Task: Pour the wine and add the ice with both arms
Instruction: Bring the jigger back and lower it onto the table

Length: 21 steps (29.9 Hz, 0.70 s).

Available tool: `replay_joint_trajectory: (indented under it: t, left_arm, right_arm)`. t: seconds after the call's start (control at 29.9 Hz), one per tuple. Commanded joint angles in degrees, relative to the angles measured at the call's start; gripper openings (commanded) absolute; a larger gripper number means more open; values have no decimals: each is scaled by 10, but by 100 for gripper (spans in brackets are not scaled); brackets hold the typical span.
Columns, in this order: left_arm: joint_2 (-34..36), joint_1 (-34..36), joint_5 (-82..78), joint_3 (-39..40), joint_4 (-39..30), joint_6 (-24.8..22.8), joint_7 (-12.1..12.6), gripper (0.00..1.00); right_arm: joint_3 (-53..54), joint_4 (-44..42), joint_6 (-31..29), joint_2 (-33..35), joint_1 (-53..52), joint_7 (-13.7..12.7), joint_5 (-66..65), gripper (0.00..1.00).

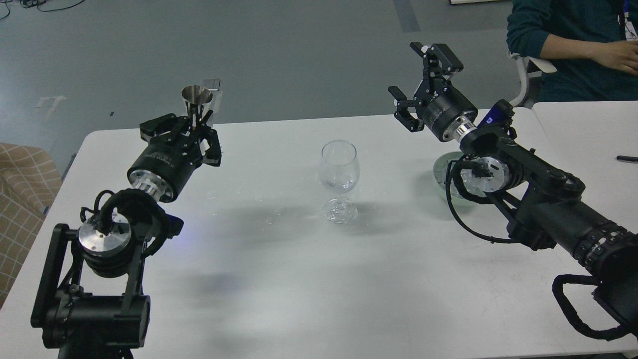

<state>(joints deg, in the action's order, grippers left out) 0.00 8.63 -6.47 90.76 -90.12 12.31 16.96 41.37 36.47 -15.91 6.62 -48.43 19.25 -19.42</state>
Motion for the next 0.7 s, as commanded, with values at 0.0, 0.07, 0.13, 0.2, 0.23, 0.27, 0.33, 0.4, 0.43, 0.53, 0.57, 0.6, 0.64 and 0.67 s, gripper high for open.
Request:
replay_joint_trajectory:
  t: [0.0,0.07,0.13,0.2,0.23,0.27,0.33,0.4,0.43,0.53,0.57,0.6,0.64,0.67]
  left_arm:
    - [0,-33,4,17,40,-69,0,10]
    - [0,-41,10,21,70,-111,-2,11]
    - [0,-42,19,23,103,-140,-4,13]
    - [0,-41,20,28,135,-156,-6,14]
    - [0,-41,19,29,144,-160,-7,15]
    - [0,-41,17,31,164,-169,-10,16]
    - [0,-38,16,30,194,-181,-21,18]
    - [0,-32,15,31,230,-206,-27,20]
    - [0,-32,15,31,231,-206,-27,20]
    - [0,-23,15,31,261,-224,-29,24]
    - [0,-23,15,30,263,-225,-29,26]
    - [0,-22,15,30,263,-225,-29,27]
    - [0,-21,15,31,264,-225,-29,28]
    - [0,-20,15,30,264,-225,-29,29]
  right_arm:
    - [-3,-1,1,0,0,0,0,100]
    - [-9,-1,1,0,0,0,0,100]
    - [-11,-1,2,0,0,0,0,100]
    - [-12,-1,2,0,0,0,0,100]
    - [-12,-1,3,0,0,0,0,100]
    - [-12,-1,3,0,0,0,0,100]
    - [-12,-1,4,0,0,0,0,100]
    - [-13,-1,4,0,0,0,0,100]
    - [-13,-1,4,0,0,0,0,100]
    - [-13,-1,4,0,0,0,0,100]
    - [-13,-1,4,0,0,0,0,100]
    - [-13,-1,4,0,0,0,0,100]
    - [-13,-1,4,0,0,0,0,100]
    - [-13,-1,4,0,0,0,0,100]
